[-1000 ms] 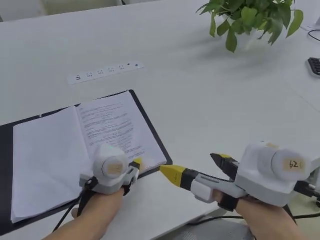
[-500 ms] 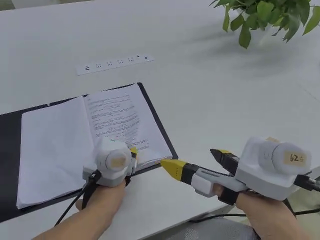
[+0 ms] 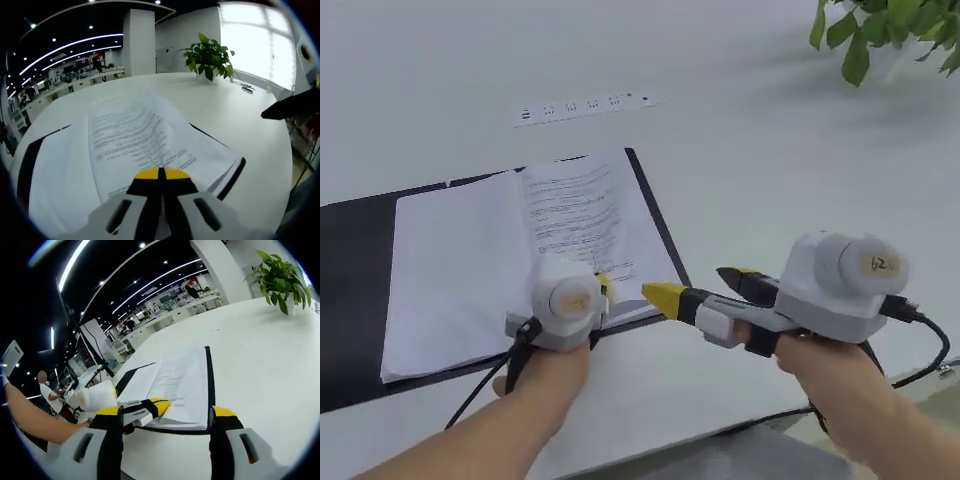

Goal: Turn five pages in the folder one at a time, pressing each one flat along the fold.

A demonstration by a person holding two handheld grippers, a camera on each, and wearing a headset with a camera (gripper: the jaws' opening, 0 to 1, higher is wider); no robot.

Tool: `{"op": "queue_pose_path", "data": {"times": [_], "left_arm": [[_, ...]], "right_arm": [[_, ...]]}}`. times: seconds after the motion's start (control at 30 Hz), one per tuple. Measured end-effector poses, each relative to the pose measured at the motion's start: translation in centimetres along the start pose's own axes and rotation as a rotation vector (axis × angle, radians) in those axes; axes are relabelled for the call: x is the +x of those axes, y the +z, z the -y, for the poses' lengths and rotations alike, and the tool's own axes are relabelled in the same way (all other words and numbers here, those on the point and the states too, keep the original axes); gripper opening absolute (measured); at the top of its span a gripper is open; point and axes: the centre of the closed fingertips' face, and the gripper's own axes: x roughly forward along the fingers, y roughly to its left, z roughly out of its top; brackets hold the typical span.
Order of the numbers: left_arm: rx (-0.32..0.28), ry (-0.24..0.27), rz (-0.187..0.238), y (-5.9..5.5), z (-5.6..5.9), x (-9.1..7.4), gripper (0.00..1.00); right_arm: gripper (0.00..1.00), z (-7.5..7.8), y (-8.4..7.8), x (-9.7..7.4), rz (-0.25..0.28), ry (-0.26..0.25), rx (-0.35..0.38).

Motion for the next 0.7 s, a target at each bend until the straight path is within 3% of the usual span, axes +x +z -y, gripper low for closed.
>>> {"op": "queue_pose_path", "data": {"times": [0.1,0.33,0.7], "left_arm": [[-0.005,0.002,0.002,0.0,-0.1,0.1,0.00],[-0.010,0.001,0.008,0.1,-0.2,0.1,0.00],[-0.019,0.006,0.009,0.0,-0.2,0.1,0.00]], "right_arm": [[0.61,0.3,0.1,2.4,-0.023,0.036,-0.036],[0.52,2.2,0.5,6.6,-0.062,0.051,-0.041],[0.51,3.4,0.3,8.6,-0.098,0.037,-0.019]]}}
